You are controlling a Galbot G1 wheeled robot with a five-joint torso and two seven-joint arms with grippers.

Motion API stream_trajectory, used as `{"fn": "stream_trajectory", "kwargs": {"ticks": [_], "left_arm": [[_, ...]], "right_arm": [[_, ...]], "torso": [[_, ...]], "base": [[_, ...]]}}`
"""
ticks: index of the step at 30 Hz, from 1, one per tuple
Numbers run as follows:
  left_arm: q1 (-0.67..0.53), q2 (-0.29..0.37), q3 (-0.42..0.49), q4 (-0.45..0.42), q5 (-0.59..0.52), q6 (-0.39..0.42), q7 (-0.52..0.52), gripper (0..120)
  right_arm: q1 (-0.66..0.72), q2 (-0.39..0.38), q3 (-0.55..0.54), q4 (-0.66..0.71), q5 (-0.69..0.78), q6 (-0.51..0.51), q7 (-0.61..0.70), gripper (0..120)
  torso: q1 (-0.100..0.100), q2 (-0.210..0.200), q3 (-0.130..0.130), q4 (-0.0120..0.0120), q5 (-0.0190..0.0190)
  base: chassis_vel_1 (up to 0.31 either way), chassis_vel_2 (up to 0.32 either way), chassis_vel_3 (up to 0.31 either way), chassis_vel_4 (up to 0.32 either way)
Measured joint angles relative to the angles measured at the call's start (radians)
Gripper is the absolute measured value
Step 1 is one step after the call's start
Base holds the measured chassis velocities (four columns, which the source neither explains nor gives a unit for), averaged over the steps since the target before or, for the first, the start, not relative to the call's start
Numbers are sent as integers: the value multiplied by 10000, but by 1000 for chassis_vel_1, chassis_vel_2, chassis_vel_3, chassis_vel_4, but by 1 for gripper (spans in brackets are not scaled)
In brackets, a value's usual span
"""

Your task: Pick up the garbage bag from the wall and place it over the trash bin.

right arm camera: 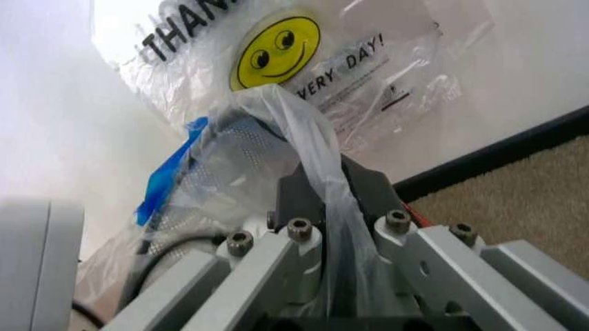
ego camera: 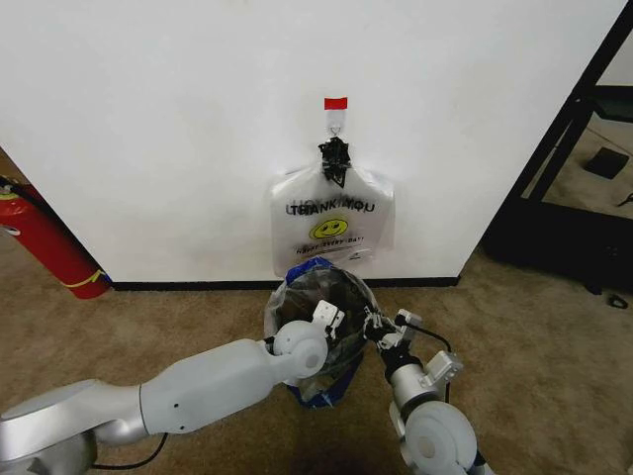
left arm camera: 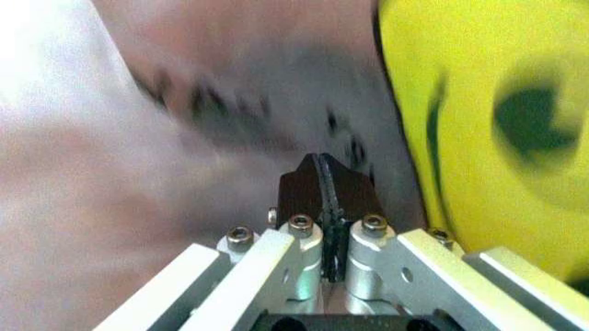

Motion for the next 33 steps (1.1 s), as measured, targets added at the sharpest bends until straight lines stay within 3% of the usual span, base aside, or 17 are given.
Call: {"fn": "stream_trajectory", "kwargs": {"ticks": [10, 17, 30, 33], "left_arm": [[-480, -552, -376, 557, -522, 45, -243, 0], [-100, -952, -372, 1017, -300, -121, -194, 0], [-90, -459, -342, 605, -287, 333, 33, 0], [-72, -361, -351, 398, -393, 901, 8, 11]], "right_arm": [[-57, -16, -40, -26, -236, 81, -115, 1], [-78, -5, -95, 66, -70, 63, -94, 1], [-89, -22, -71, 75, 0, 31, -68, 1], [-82, -25, -74, 76, 0, 24, -68, 1]], "torso": [[0, 0, 0, 3, 2], [0, 0, 0, 3, 0], [0, 0, 0, 3, 1], [0, 0, 0, 5, 0]], "base": [[0, 0, 0, 0], [0, 0, 0, 0], [0, 0, 0, 0], [0, 0, 0, 0]]}}
